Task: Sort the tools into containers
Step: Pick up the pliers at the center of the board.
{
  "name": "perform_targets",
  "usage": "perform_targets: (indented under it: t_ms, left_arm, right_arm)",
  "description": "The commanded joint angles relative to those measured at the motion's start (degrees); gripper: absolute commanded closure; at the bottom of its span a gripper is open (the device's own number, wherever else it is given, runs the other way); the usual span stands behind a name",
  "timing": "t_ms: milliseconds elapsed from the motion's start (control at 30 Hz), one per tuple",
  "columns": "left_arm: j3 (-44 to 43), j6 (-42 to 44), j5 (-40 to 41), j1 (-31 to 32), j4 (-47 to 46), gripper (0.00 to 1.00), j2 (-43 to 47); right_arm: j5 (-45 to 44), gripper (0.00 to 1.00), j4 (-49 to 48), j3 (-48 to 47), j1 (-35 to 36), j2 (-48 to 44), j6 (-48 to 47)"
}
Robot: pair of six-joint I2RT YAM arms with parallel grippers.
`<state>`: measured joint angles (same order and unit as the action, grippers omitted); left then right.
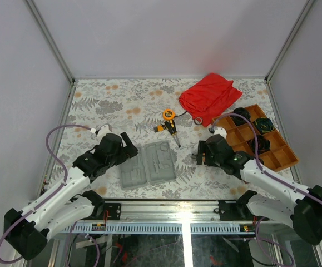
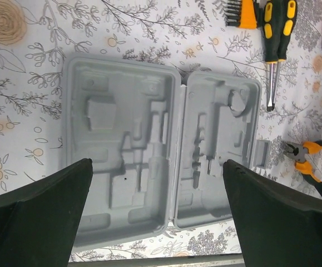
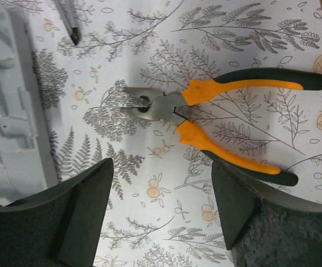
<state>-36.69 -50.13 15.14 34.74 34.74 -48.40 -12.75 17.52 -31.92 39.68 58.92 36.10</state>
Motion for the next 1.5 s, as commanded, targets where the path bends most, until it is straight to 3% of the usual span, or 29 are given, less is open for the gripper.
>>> perform_targets:
  t_ms: [0,367,767,1033,1167,1467]
  left_arm:
    - [0.31,0.63,-1.59,-3.11,1.62,0.00,0.00]
    - [-0.16,4.57,-7.20,-5.03,0.72,0.00,0.43]
    - [-10.85,15.41,-8.47,-4.99,6.32,0.00,-4.03]
    - [-8.66,15.50,-11.04,-4.95,3.61,0.00,-4.46]
    - [-8.60,15.66,-10.54,-5.01,3.45,0.00,-4.01]
    - [-8.50,15.63,-10.81,-4.96,3.40,0.00,-3.83]
  right_arm:
    - [5.62,0.22,-1.33,-3.17,-4.60,3.40,-4.38]
    - [9.34,0.20,1.60,-8.09,-10.26,13.14,-10.51]
    - [8.59,0.18,5.77,-12.86,-11.25,23.39,-15.55]
    - [9.47,0.23,5.22,-12.90,-11.27,29.23,-15.93]
    - [9.70,0.30,4.82,-12.71,-11.24,30.44,-15.54]
    - [12.23,0.63,4.19,-10.61,-11.25,26.52,-14.17]
